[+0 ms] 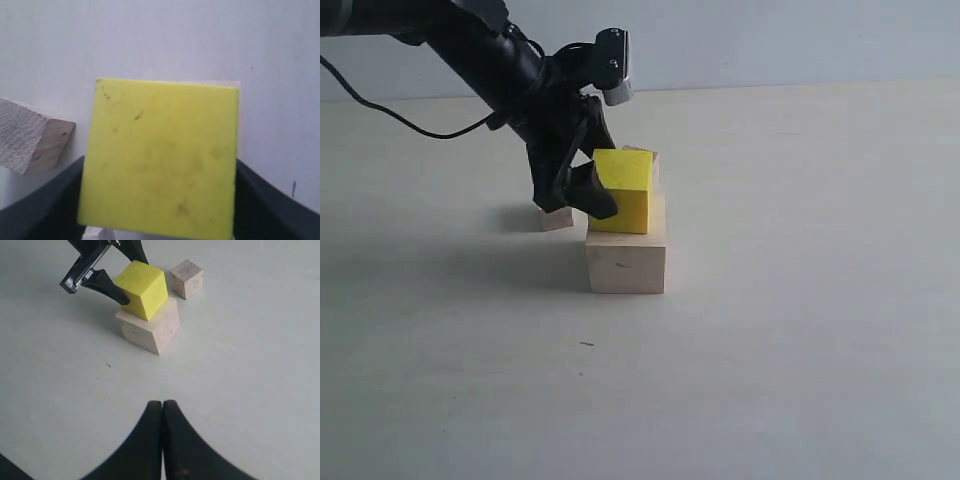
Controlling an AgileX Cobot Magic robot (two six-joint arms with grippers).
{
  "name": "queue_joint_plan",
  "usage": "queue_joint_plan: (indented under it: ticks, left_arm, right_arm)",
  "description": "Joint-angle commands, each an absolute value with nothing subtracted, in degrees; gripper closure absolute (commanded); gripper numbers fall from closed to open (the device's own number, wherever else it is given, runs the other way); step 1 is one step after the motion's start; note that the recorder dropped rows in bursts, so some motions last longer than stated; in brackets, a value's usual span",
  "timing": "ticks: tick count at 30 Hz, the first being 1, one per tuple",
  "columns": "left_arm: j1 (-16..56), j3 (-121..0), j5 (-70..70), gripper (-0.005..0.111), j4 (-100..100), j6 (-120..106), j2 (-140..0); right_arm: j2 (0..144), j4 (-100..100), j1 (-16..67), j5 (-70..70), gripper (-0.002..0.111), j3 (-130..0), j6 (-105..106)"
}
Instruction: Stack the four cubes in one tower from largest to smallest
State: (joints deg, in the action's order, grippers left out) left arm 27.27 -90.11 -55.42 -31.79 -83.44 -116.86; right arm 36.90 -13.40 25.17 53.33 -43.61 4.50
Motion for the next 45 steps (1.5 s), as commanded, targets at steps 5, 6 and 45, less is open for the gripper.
queue_joint_plan:
  ticks: [5,6,45]
  left_arm:
    - [27.38,-90.0,-56.35,0.03,-34.63,-83.51,-116.66]
    - [27.38,-90.0,-56.36,0.029,-34.63,-83.51,-116.53]
    - [20.05,-77.44,-58.5,0.107,-18.43,-41.89,-93.64]
  right_arm:
    - [36.85,-13.34,24.98,52.61,0.108,-43.32,4.53]
    - [36.85,-13.34,24.98,52.61,0.108,-43.32,4.53]
    - [51.26,-14.27,24.98,44.38,0.108,-43.32,3.02]
